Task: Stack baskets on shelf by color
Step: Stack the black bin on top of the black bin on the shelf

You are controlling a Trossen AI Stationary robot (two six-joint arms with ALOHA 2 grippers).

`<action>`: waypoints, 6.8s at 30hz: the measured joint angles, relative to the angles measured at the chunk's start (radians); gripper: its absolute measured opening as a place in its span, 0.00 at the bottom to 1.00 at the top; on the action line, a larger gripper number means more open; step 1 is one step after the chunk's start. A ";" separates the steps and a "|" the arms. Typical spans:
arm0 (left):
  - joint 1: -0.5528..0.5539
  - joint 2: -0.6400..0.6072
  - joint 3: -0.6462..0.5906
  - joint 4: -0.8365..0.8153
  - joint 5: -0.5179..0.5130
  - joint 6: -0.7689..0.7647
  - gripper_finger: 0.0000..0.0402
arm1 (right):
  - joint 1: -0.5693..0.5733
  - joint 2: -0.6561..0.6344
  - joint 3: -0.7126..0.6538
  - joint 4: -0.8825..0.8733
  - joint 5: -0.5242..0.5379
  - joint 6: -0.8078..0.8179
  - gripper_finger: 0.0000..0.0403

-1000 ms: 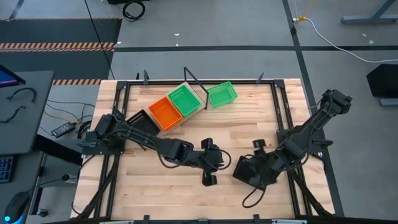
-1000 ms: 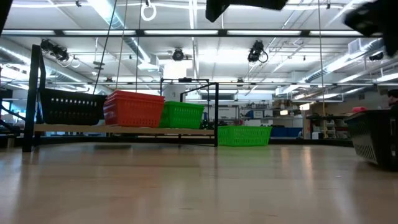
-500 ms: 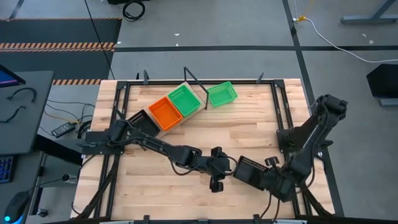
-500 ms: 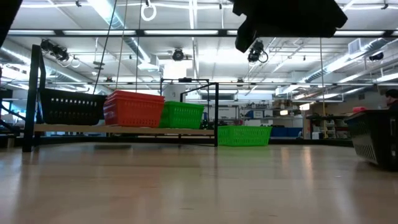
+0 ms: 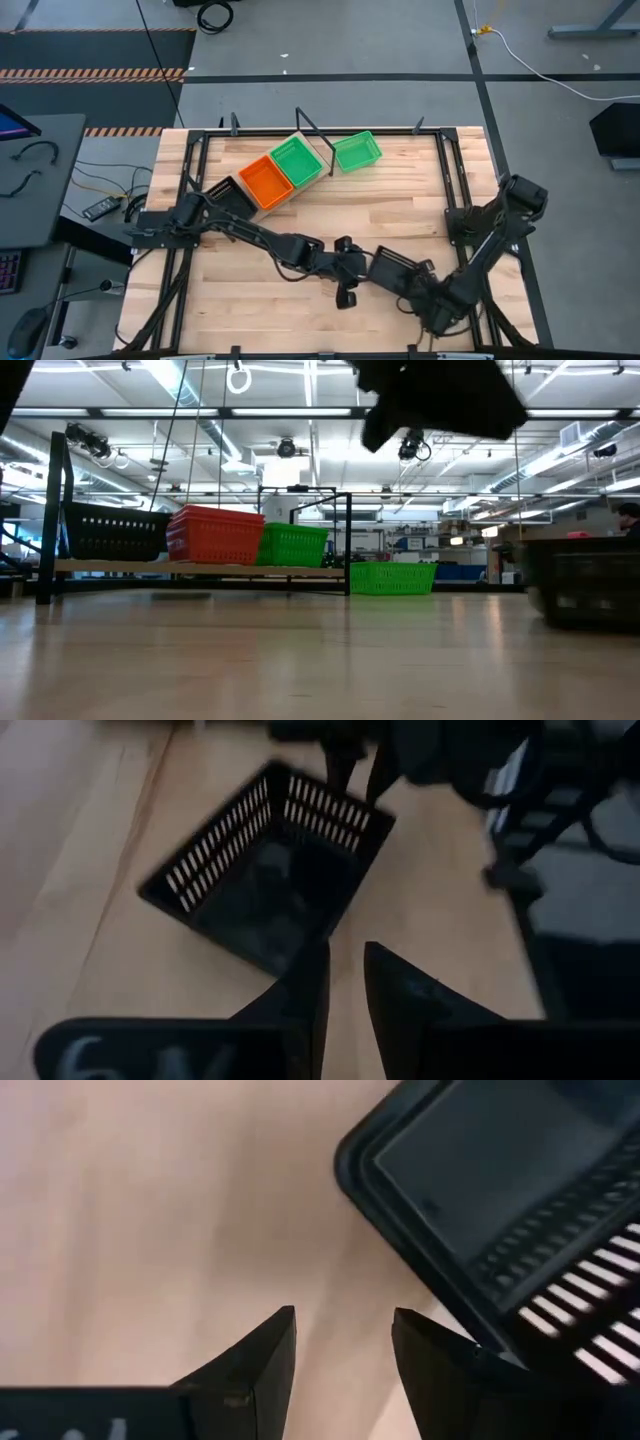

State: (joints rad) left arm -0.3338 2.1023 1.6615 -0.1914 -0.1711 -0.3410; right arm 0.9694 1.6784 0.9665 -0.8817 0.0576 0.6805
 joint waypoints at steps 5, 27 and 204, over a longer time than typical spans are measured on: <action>0.006 -0.060 0.000 -0.161 -0.054 -0.019 0.17 | -0.087 0.070 0.000 0.010 0.274 -0.123 0.43; 0.085 0.010 0.000 -0.159 -0.029 -0.265 0.25 | -0.147 -0.378 0.000 -0.175 0.404 0.121 0.39; 0.014 -0.445 -0.108 -1.380 -0.003 -0.575 0.01 | -0.133 -0.548 0.000 -0.264 0.496 0.076 0.39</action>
State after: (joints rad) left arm -0.3195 1.6573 1.5537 -1.5715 -0.1739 -0.9156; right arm 0.8360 1.1305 0.9665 -1.1454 0.5536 0.7563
